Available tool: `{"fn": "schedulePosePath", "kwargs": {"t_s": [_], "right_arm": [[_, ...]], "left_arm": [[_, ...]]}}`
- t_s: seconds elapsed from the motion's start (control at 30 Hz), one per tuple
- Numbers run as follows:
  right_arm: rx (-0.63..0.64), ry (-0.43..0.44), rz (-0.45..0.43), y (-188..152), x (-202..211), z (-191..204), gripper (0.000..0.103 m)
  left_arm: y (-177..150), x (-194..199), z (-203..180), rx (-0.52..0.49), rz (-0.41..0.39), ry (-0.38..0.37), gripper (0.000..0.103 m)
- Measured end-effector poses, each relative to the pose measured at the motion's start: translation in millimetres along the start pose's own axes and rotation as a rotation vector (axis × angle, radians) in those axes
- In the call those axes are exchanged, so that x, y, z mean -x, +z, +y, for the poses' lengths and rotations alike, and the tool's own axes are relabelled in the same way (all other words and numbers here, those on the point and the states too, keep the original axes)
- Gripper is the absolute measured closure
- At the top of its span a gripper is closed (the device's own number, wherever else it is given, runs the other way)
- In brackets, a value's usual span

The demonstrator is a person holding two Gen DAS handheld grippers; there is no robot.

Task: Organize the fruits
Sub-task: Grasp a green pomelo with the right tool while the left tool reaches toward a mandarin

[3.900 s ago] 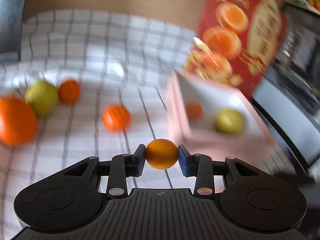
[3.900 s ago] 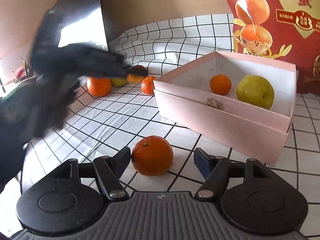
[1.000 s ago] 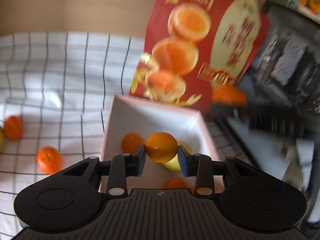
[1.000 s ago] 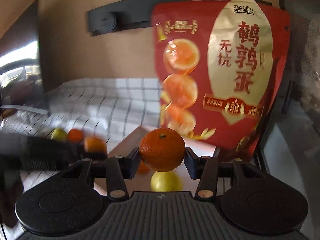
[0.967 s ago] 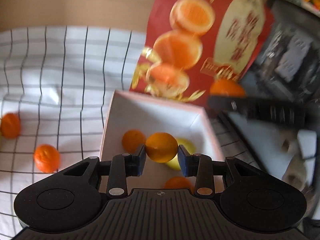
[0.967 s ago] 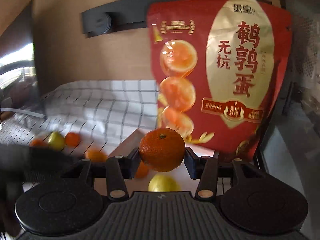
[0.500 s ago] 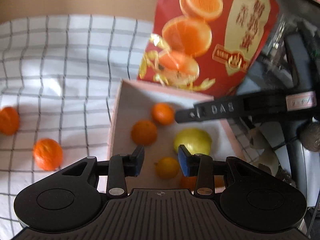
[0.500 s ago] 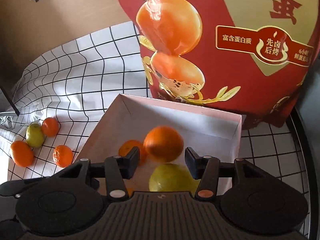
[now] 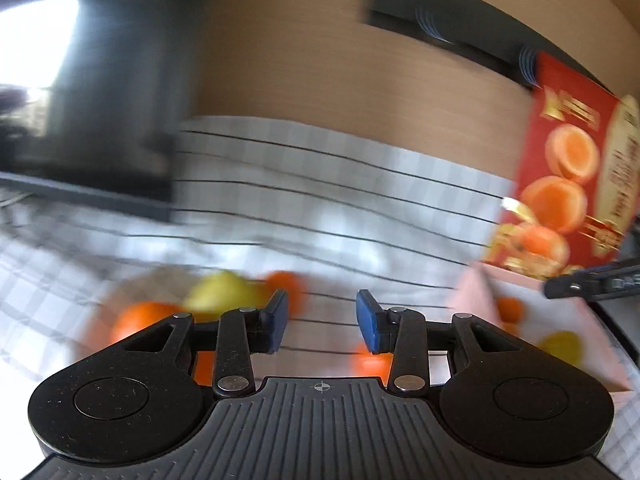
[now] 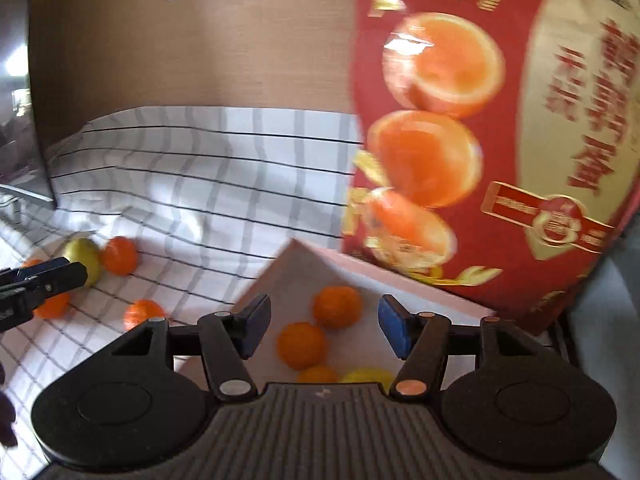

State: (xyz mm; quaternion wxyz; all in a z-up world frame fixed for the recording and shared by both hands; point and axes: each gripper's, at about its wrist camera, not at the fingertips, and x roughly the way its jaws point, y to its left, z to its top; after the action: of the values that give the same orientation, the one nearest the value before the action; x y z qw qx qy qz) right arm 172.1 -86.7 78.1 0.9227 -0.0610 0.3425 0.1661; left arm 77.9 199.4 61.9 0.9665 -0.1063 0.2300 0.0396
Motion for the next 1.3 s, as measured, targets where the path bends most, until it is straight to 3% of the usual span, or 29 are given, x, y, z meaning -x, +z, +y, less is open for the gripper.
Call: {"fn": "schedulePosePath", "kwargs": {"t_s": [0.13, 0.27, 0.3, 0.5, 0.73, 0.87, 1.03, 1.17, 1.3], "right_arm": [[0.044, 0.058, 0.006, 8.8, -8.6, 39.4, 0.042], [0.078, 0.129, 0.034, 12.5, -21.5, 81.8, 0.04], [0.091, 0.145, 0.042, 12.7, -25.5, 92.7, 0.04], [0.111, 0.188, 0.071, 17.4, -57.7, 144.5, 0.04], [-0.039, 0.303, 0.097, 34.4, -100.6, 171.7, 0.04], [-0.015, 0.305, 0.079, 40.0, -112.0, 198.3, 0.04], [-0.046, 0.32, 0.092, 41.6, -121.3, 222.8, 0.04], [0.015, 0.241, 0.077, 37.5, -128.9, 245.3, 0.041], [-0.017, 0.26, 0.14, 31.1, -123.3, 229.8, 0.043]], "left_arm": [[-13.1, 20.3, 58.1, 0.139, -0.162, 0.156, 0.062], [-31.5, 23.8, 107.8, 0.365, -0.215, 0.138, 0.062], [-34.4, 25.3, 114.2, 0.383, -0.222, 0.139, 0.062], [-33.8, 21.2, 128.3, 0.424, -0.18, 0.142, 0.062], [-39.9, 28.5, 135.9, 0.44, -0.195, 0.113, 0.062], [-41.1, 27.6, 137.3, 0.453, -0.166, 0.103, 0.062], [-40.8, 32.4, 133.5, 0.434, -0.188, 0.112, 0.062], [-42.8, 33.9, 139.7, 0.458, -0.186, 0.126, 0.062], [-46.5, 35.4, 149.5, 0.512, -0.177, 0.134, 0.062]]}}
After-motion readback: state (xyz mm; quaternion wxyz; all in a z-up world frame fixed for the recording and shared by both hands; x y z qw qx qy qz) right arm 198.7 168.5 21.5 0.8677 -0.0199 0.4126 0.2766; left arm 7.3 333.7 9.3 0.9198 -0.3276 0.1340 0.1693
